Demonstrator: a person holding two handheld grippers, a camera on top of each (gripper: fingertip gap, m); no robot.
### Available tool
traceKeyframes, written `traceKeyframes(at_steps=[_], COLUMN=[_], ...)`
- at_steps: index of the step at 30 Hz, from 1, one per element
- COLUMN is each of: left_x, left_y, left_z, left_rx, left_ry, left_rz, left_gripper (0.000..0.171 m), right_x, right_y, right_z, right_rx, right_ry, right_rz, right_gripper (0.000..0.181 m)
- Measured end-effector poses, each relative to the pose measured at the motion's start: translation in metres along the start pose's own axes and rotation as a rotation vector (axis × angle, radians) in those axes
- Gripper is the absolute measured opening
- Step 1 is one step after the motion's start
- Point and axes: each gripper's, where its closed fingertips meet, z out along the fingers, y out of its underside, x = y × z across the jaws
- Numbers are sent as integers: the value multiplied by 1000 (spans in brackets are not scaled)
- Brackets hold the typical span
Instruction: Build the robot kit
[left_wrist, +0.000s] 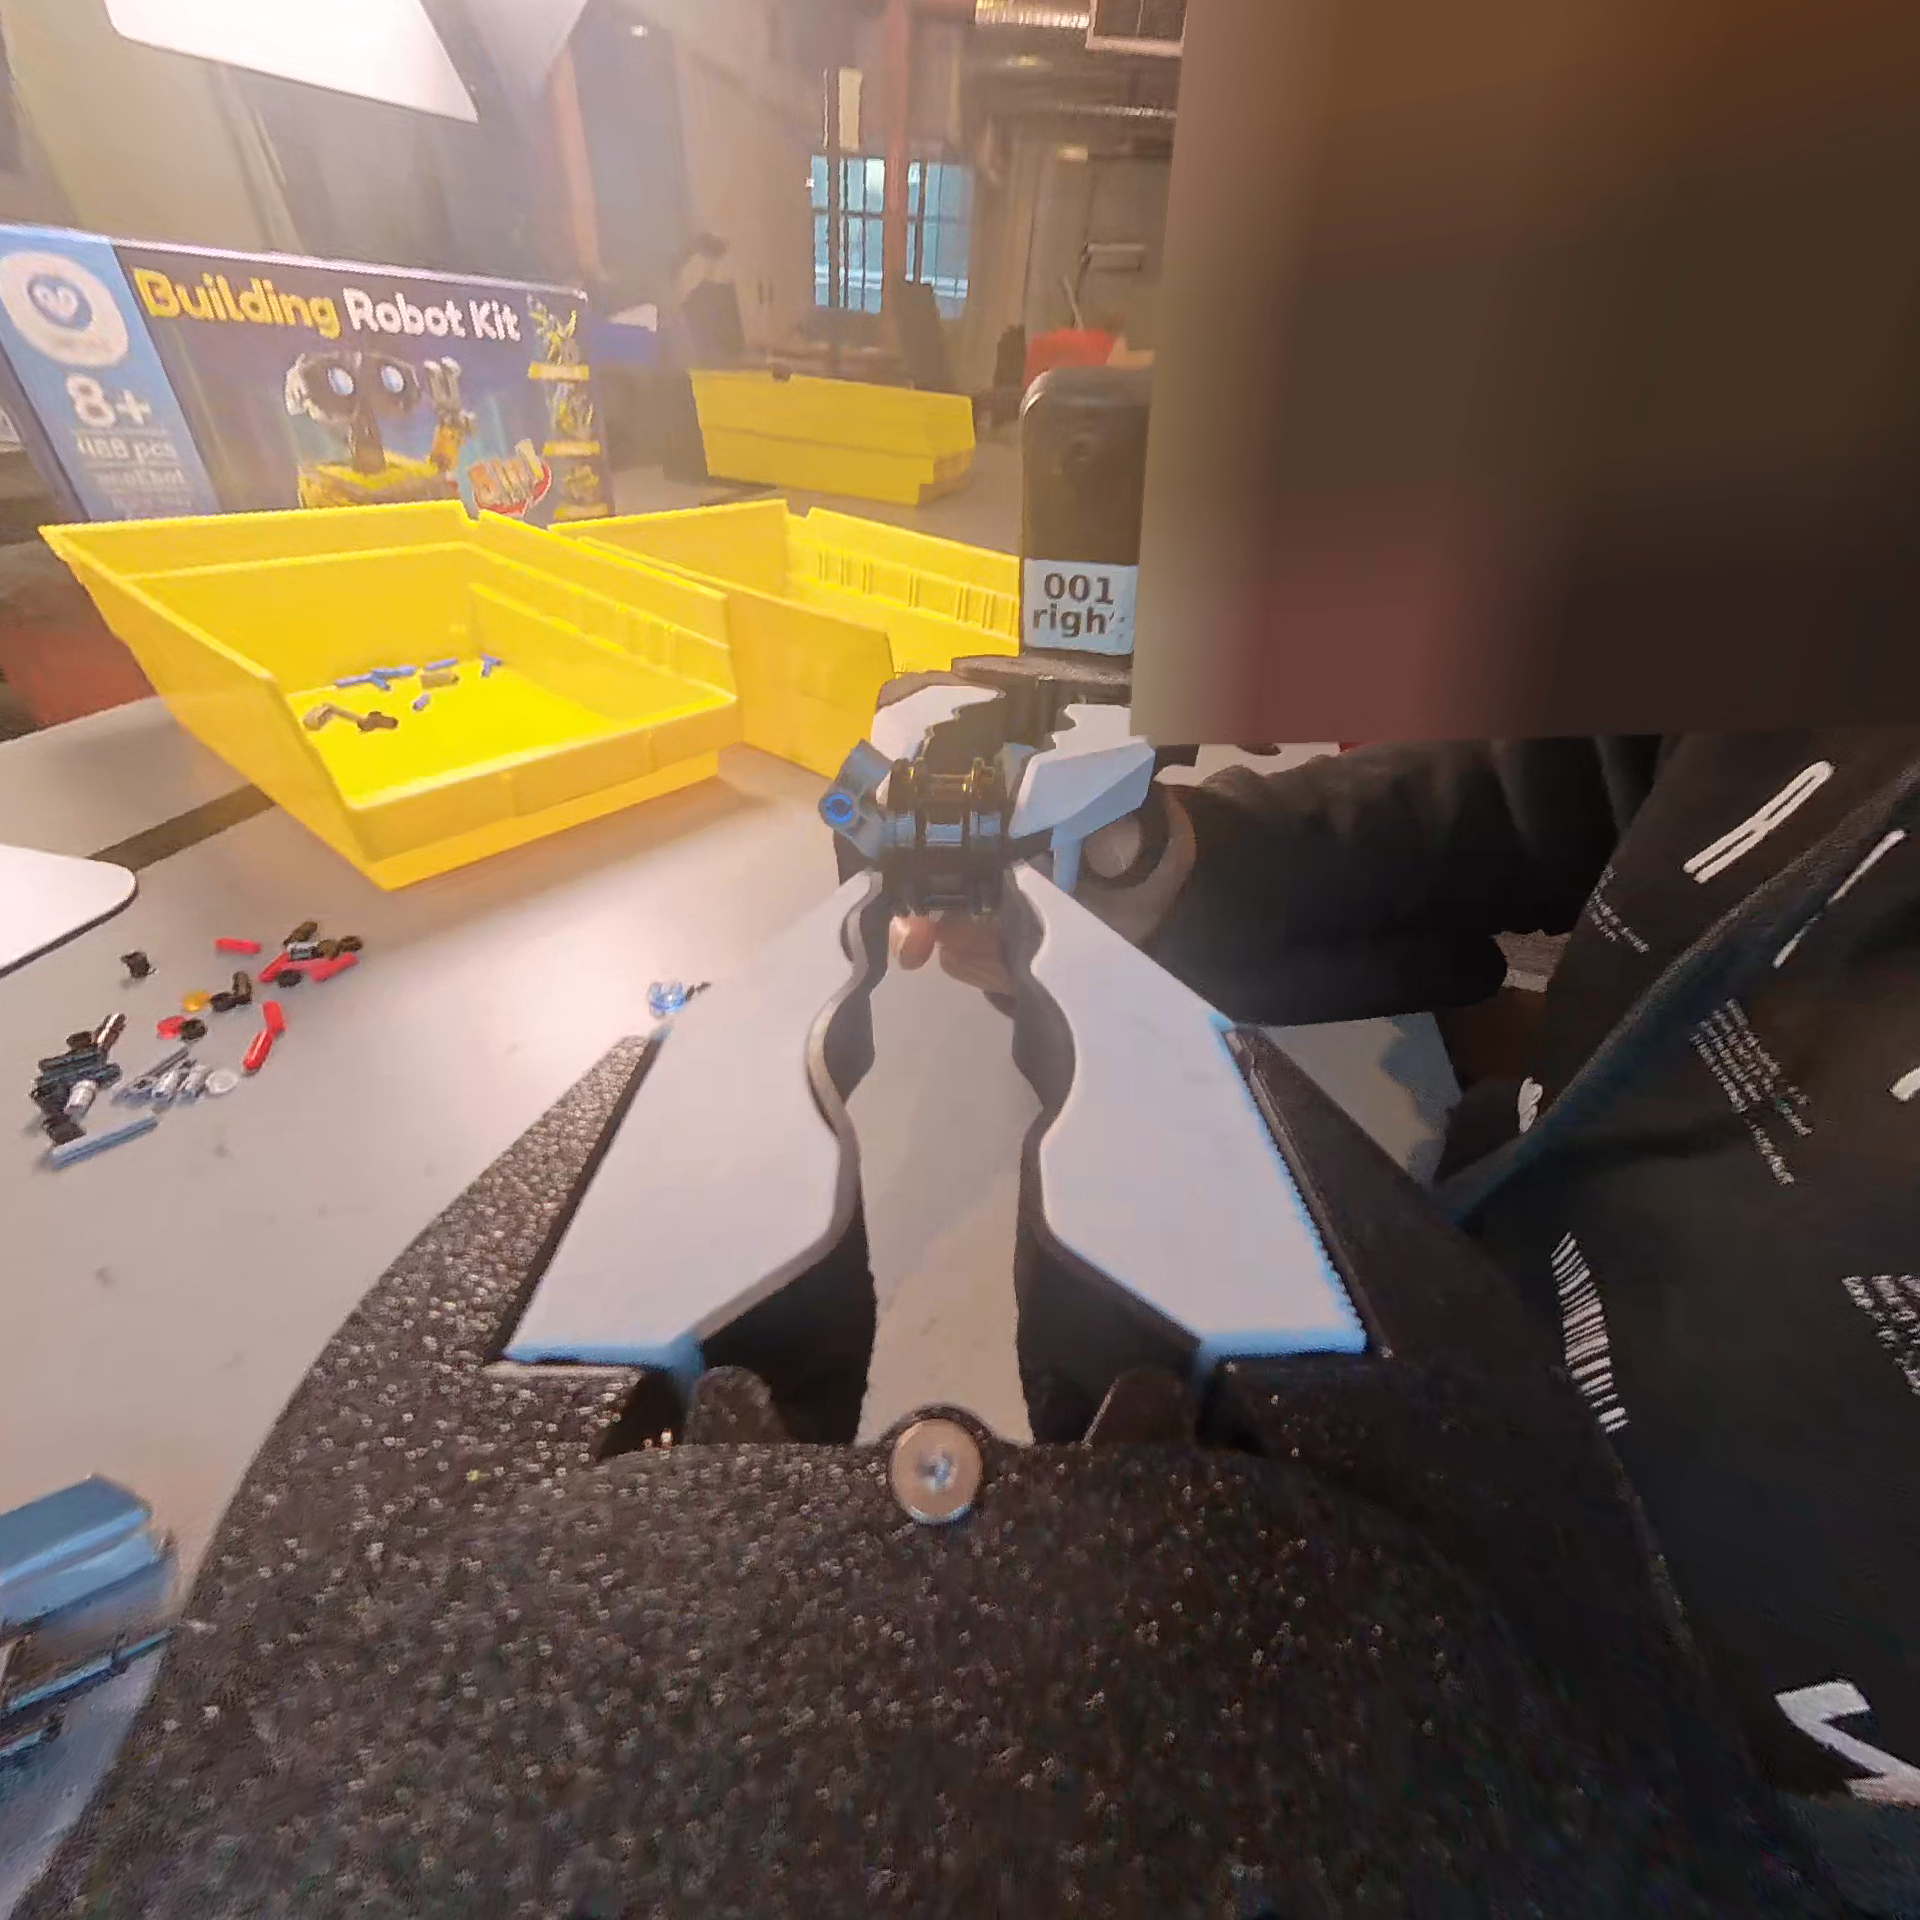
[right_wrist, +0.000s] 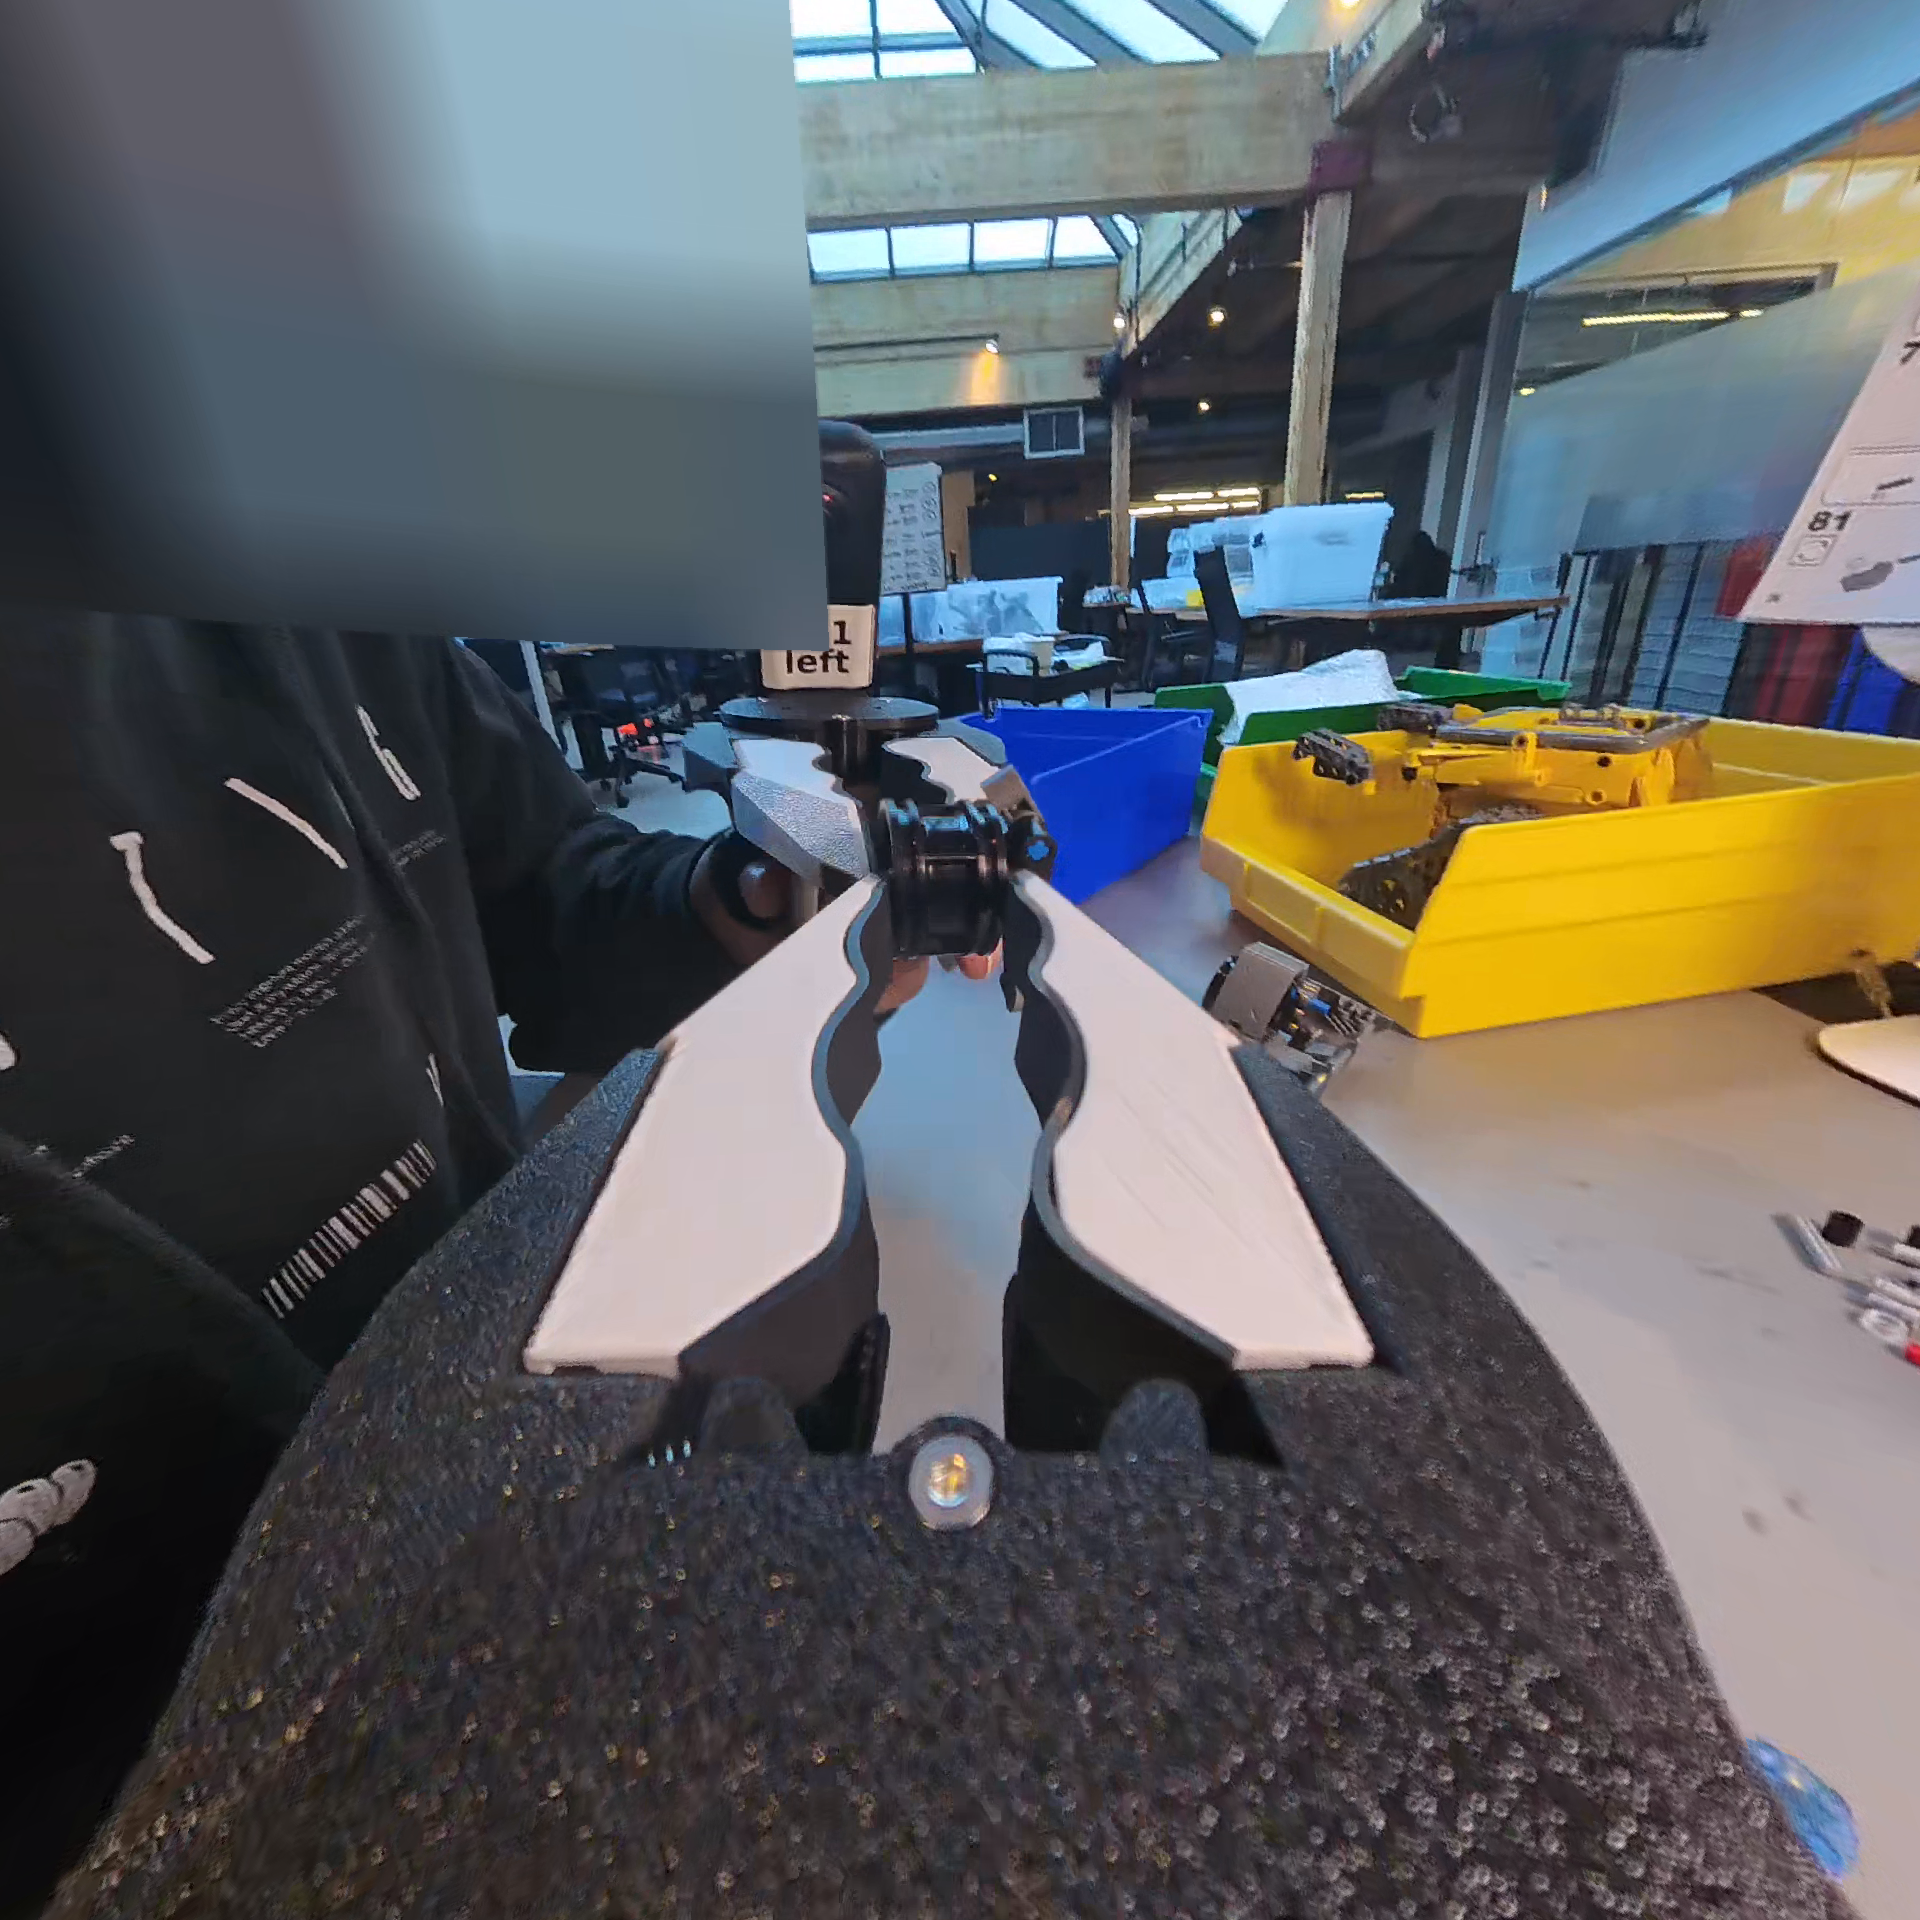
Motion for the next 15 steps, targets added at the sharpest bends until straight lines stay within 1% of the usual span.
traceKeyframes(at_steps=[4, 8, 12, 15], left_x=[7, 7, 1, -5], left_y=[-9, -12, -11, -5], left_z=[0, 1, 1, -1], left_rx=[65, 124, 131, 77], left_ry=[33, 60, 61, 48], left_rz=[-64, -182, -239, -203], left_gripper=[21, 21, 20, 19], right_x=[-7, -6, 0, 6], right_y=[-9, -11, -9, -1], right_z=[-1, -1, 0, 3], right_rx=[67, 107, 113, 56], right_ry=[-56, -80, -72, -32], right_rz=[32, 93, 129, 121], right_gripper=[20, 19, 20, 20])
